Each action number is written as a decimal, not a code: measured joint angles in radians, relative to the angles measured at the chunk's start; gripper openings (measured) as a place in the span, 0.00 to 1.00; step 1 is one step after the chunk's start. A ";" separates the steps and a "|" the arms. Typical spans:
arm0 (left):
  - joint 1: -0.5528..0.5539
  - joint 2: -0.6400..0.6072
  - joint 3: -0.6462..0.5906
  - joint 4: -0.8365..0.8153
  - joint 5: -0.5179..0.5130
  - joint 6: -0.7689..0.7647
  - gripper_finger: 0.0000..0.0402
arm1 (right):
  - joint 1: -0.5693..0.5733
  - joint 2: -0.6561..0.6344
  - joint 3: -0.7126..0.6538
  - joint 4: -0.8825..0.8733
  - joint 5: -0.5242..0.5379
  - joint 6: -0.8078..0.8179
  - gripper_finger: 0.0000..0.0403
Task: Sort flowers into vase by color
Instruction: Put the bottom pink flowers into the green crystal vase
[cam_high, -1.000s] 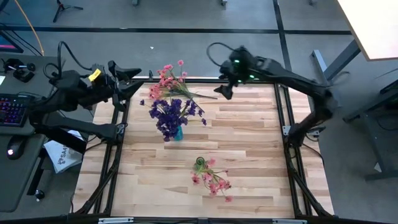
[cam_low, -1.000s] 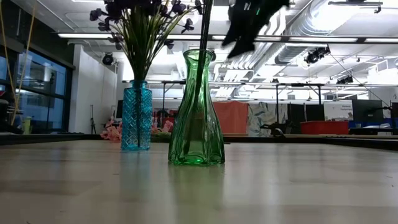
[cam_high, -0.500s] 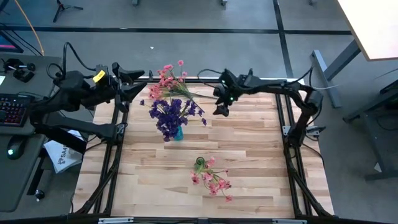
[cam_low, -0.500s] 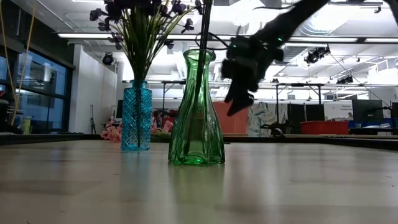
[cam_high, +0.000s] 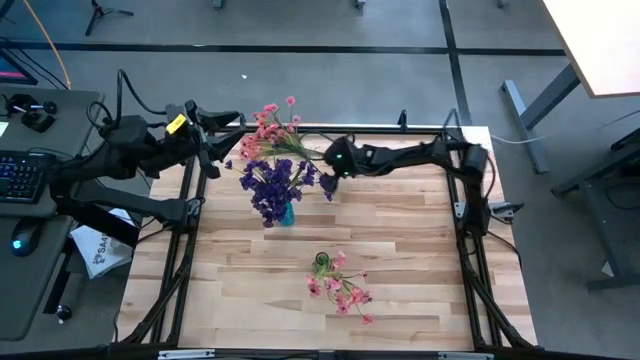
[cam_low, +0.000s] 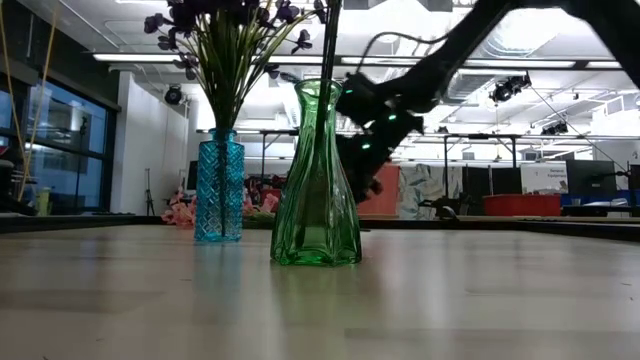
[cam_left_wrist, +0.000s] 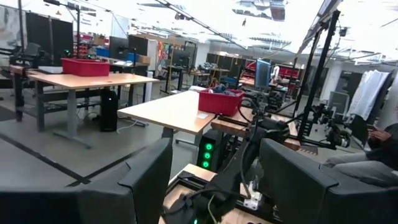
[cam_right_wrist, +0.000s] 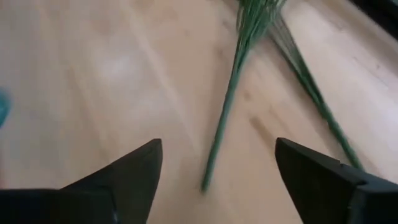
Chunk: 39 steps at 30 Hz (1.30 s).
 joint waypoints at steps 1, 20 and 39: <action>0.000 0.000 0.000 0.000 -0.007 0.000 0.58 | 0.005 0.029 0.031 -0.004 0.022 0.015 0.74; 0.000 -0.001 0.000 0.010 -0.066 -0.029 0.58 | 0.082 0.240 0.324 -0.380 0.229 0.058 0.15; 0.000 0.000 0.000 0.130 -0.075 0.131 0.58 | 0.121 -0.441 -0.048 -0.516 0.231 0.111 0.00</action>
